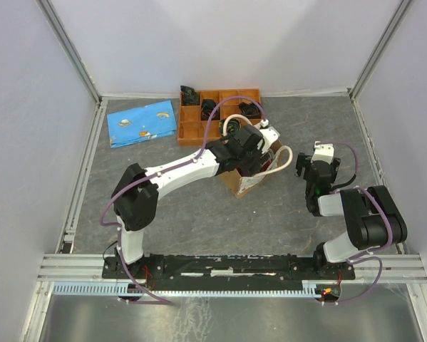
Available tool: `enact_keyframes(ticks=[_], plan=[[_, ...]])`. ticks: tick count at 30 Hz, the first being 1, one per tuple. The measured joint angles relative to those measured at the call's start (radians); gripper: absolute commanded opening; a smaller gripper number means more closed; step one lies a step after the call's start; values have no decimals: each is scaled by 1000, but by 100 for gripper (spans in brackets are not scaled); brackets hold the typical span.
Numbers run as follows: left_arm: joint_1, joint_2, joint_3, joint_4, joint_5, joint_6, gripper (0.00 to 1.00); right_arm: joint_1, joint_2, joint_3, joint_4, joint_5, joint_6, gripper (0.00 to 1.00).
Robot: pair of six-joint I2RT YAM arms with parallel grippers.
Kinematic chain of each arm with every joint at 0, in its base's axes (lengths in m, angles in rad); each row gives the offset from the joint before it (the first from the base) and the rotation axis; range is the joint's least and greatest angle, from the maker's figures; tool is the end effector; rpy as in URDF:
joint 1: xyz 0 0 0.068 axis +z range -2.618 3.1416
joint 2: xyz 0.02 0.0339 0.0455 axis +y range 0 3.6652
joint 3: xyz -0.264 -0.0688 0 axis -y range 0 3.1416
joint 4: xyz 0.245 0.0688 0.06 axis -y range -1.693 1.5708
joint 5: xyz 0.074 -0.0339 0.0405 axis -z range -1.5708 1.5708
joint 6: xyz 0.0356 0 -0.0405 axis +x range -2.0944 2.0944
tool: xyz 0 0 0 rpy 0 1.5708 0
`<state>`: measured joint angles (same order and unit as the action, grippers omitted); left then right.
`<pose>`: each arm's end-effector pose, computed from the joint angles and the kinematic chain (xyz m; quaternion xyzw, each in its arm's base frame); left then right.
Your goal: Take the beverage out of the canvas bag
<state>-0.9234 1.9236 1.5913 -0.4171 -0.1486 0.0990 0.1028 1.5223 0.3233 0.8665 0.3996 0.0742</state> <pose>0.2710 -0.3497 0.2636 0.4215 0.8119 -0.0971 0.3921 0.2531 0.0122 0.1359 0.1038 0.7997 -0.1107 0.5809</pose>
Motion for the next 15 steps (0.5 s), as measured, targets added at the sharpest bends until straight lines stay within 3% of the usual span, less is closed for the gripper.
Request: enact_keyframes(ticks=[2,6,8,10,15], plan=[[-1,0,-1,0,11,-2,62,0,0,0,0,0,0,99],[-8,0,-1,-5,29,-2,64,0,0,0,0,0,0,99],[-10,0,-1,-6,30,-2,72,0,0,0,0,0,0,99],[-11,0,-1,-7,30,-3,98,0,0,0,0,0,0,99],[-12,0,0,-14,28,-13,99,0,0,0,0,0,0,99]])
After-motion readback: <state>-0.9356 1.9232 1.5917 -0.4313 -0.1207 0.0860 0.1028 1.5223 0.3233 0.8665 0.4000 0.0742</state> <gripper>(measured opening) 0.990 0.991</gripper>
